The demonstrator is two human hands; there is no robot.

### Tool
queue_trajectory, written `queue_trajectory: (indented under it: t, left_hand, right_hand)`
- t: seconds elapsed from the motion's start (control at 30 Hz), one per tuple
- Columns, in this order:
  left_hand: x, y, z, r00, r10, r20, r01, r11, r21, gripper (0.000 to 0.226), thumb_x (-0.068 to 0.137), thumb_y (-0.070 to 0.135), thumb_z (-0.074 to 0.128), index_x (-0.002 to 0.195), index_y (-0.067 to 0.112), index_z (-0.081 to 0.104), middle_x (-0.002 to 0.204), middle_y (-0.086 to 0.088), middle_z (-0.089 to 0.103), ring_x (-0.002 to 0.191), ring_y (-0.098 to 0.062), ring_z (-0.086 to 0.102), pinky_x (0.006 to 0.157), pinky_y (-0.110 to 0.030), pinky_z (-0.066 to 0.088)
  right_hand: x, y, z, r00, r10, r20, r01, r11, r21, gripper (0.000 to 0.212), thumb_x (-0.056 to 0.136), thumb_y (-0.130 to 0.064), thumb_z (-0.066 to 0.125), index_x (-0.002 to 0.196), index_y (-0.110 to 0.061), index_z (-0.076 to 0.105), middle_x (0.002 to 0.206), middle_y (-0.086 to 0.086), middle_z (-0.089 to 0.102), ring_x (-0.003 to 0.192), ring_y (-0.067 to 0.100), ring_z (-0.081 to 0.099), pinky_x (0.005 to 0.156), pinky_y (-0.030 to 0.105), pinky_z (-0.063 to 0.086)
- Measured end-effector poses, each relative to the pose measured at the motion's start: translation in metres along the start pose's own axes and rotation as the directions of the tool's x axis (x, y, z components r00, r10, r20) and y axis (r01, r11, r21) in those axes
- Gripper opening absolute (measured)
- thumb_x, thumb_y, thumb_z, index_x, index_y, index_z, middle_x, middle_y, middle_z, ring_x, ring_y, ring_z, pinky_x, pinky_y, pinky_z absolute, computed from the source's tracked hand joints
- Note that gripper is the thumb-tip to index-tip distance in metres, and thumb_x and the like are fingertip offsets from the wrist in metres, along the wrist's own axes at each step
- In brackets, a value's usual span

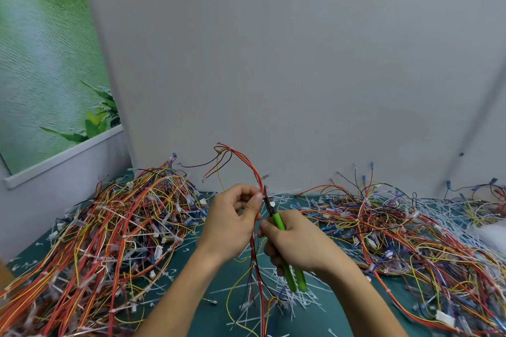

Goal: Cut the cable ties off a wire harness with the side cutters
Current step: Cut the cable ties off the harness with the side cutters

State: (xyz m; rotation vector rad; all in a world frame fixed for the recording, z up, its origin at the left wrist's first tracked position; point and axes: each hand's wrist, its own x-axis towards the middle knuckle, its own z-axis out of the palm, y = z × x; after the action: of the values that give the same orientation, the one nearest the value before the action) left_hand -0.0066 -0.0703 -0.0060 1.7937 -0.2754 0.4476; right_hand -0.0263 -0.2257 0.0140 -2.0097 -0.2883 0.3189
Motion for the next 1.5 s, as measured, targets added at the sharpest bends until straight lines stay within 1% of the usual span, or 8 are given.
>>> queue_trajectory:
  t: [0.27,0.4,0.6,0.8,0.97,1.13,1.27,1.5]
  left_hand:
    - [-0.0021,0.0010,-0.0001,1.000,0.009,0.015,-0.008,1.000,-0.027,0.009,0.097,0.020,0.065,0.093,0.028,0.067,0.077,0.016,0.071,0.072,-0.006,0.069,0.061,-0.017,0.055]
    - [-0.0008,-0.0008,-0.0007,1.000,0.017,0.019,-0.017,1.000,0.001,0.009,0.097,0.021,0.065,0.094,0.030,0.066,0.080,0.018,0.070,0.077,-0.007,0.069,0.066,-0.023,0.056]
    - [-0.0003,-0.0010,0.0001,1.000,0.017,0.022,-0.017,1.000,-0.005,0.009,0.099,0.020,0.062,0.095,0.028,0.063,0.080,0.013,0.069,0.076,-0.013,0.069,0.069,-0.032,0.060]
    - [-0.0018,-0.0001,0.0015,1.000,-0.008,0.030,0.009,0.999,-0.036,0.009,0.099,0.020,0.061,0.096,0.029,0.063,0.082,0.010,0.069,0.076,-0.009,0.069,0.073,-0.032,0.061]
    - [-0.0023,0.0006,0.0021,0.999,-0.018,0.037,0.021,0.997,-0.073,0.008,0.099,0.019,0.061,0.096,0.026,0.063,0.079,0.010,0.068,0.070,-0.008,0.067,0.064,-0.023,0.056]
    - [-0.0022,-0.0004,0.0019,0.999,-0.023,0.034,0.025,0.998,-0.064,0.009,0.099,0.018,0.061,0.096,0.027,0.063,0.080,0.009,0.068,0.073,-0.007,0.067,0.065,-0.023,0.058]
    - [-0.0014,0.0012,0.0011,1.000,-0.011,0.010,0.011,0.997,-0.071,0.009,0.099,0.015,0.061,0.096,0.023,0.063,0.082,-0.007,0.068,0.068,-0.010,0.066,0.060,-0.019,0.055]
    - [-0.0018,0.0018,0.0006,1.000,-0.009,0.022,0.011,0.998,-0.070,0.010,0.099,0.016,0.061,0.095,0.025,0.063,0.078,0.007,0.069,0.069,-0.009,0.067,0.062,-0.021,0.056]
  right_hand:
    - [-0.0075,-0.0071,-0.0026,0.995,-0.019,0.096,0.014,0.998,0.059,0.032,0.106,-0.029,0.055,0.083,-0.007,0.059,0.070,0.010,0.063,0.058,0.020,0.064,0.057,0.030,0.057]
    - [-0.0059,-0.0057,-0.0015,0.996,-0.011,0.084,0.004,0.997,0.073,0.029,0.108,-0.028,0.051,0.088,-0.008,0.057,0.065,0.007,0.058,0.059,0.024,0.058,0.058,0.038,0.057]
    - [-0.0061,-0.0058,-0.0040,0.998,-0.001,0.065,-0.006,0.994,0.113,0.026,0.111,-0.026,0.045,0.096,-0.008,0.057,0.057,0.002,0.050,0.047,0.018,0.049,0.045,0.031,0.050]
    - [-0.0076,-0.0094,-0.0029,0.996,-0.026,0.090,0.019,0.997,0.076,0.031,0.108,-0.027,0.051,0.086,-0.006,0.056,0.068,0.010,0.060,0.059,0.025,0.061,0.061,0.039,0.057]
    - [-0.0088,-0.0095,-0.0031,0.995,-0.031,0.099,0.028,0.999,0.039,0.032,0.106,-0.026,0.054,0.081,-0.007,0.059,0.068,0.010,0.064,0.057,0.021,0.065,0.054,0.027,0.055]
    - [-0.0064,-0.0075,-0.0020,0.996,-0.036,0.081,0.034,0.999,0.027,0.031,0.107,-0.027,0.051,0.085,-0.007,0.058,0.068,0.011,0.061,0.060,0.026,0.061,0.064,0.041,0.057]
    - [-0.0029,-0.0037,0.0005,0.999,-0.011,0.040,0.007,0.994,0.106,0.027,0.109,-0.028,0.048,0.092,-0.010,0.058,0.054,-0.003,0.049,0.048,0.017,0.049,0.050,0.033,0.052]
    - [-0.0025,-0.0037,0.0008,0.999,-0.022,0.046,0.017,0.994,0.105,0.028,0.109,-0.028,0.049,0.092,-0.007,0.058,0.059,0.003,0.055,0.052,0.021,0.054,0.053,0.036,0.056]
